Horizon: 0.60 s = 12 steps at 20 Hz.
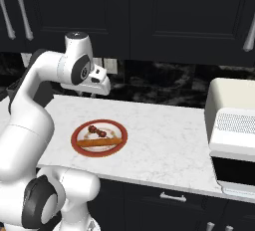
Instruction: Pick up the kebab skewer and baguette bread, and place them inside the toaster oven. Close the toaster oven door and start by setting the timer.
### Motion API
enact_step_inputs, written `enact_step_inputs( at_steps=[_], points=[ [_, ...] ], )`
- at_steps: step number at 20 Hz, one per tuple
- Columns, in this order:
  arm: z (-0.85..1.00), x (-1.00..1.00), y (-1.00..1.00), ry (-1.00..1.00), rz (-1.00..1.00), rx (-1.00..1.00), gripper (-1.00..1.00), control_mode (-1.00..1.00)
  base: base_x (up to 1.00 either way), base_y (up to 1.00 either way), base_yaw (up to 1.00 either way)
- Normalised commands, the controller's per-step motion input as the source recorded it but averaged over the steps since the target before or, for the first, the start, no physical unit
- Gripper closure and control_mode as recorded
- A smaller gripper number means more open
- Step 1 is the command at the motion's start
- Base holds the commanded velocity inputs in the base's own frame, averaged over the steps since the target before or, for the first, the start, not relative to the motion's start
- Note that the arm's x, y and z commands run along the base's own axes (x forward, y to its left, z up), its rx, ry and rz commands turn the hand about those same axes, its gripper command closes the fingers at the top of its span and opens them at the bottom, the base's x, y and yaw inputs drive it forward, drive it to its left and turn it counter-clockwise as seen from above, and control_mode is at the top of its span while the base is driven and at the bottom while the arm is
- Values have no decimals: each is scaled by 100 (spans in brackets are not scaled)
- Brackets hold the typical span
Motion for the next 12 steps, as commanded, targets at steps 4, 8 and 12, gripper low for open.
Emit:
enact_step_inputs(
  at_steps=[4,8,12],
  points=[
    [0,0,0,0,0,0,-100,100,0,0,0],
    [0,0,0,0,0,0,-100,100,0,0,0],
    [0,0,0,0,0,0,-100,100,0,0,0]
  ],
)
